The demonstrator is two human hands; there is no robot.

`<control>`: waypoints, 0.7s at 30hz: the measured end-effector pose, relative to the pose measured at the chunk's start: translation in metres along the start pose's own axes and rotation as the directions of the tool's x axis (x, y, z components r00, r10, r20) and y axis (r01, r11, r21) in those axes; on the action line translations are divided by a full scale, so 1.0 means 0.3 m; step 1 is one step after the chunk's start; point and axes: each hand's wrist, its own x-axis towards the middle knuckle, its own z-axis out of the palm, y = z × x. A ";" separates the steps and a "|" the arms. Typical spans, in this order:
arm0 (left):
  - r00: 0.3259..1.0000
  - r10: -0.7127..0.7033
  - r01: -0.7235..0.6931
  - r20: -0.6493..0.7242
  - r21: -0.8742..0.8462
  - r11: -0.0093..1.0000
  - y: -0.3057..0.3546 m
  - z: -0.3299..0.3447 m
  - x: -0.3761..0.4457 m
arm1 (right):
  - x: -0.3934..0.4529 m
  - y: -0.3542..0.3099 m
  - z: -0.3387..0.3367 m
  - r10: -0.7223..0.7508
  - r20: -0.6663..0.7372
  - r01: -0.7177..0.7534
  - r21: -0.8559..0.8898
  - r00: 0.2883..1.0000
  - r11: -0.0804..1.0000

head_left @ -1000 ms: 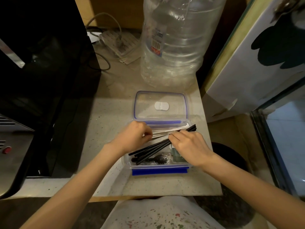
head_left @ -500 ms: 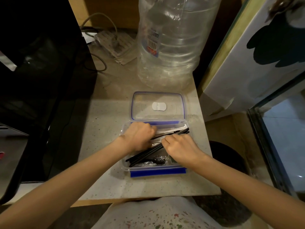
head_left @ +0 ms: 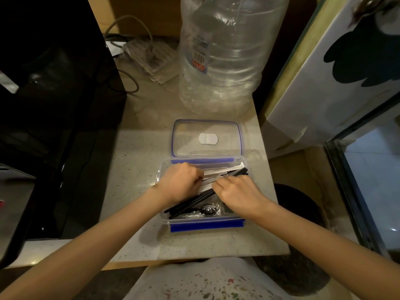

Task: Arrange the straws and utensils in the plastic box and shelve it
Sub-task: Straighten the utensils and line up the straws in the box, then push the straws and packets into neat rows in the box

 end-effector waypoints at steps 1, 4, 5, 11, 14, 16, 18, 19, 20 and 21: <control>1.000 -0.013 0.013 0.004 -0.009 1.000 -0.003 0.002 0.002 | 0.000 0.001 0.004 0.003 0.004 -0.003 0.007 1.000 1.000; 0.999 -0.044 0.044 0.017 -0.003 0.999 -0.004 0.010 0.006 | -0.001 0.004 0.006 0.014 0.016 -0.014 0.028 1.000 1.000; 0.998 -0.054 0.054 0.015 -0.009 0.998 -0.004 0.011 0.007 | -0.002 0.004 0.005 0.016 0.017 -0.017 0.031 1.000 0.999; 0.993 -0.099 0.098 0.061 0.026 0.995 0.008 0.010 0.001 | 0.000 0.005 0.007 0.028 -0.016 -0.027 0.053 0.999 0.998; 0.992 -0.101 0.096 0.075 0.072 0.993 0.010 0.012 -0.004 | 0.000 0.007 0.015 0.029 -0.034 -0.028 0.024 0.999 0.999; 0.993 -0.096 0.088 0.068 0.111 0.990 0.014 0.008 -0.005 | -0.004 0.010 0.019 0.026 -0.067 -0.025 0.015 0.997 1.000; 0.993 -0.093 0.080 0.078 0.156 0.984 0.019 0.001 -0.003 | -0.011 0.013 0.018 0.021 -0.111 -0.019 0.021 0.994 1.000; 0.992 -0.094 0.078 0.089 0.172 0.982 0.021 -0.003 -0.003 | -0.014 0.015 0.013 0.016 -0.131 -0.013 0.023 0.991 1.000; 0.991 -0.098 0.081 0.096 0.174 0.981 0.022 -0.006 -0.002 | -0.017 0.018 0.009 0.009 -0.147 -0.006 0.022 0.989 1.000; 0.989 -0.106 0.089 0.100 0.166 0.982 0.022 -0.008 -0.001 | -0.020 0.021 0.005 0.001 -0.157 0.001 0.018 0.988 1.000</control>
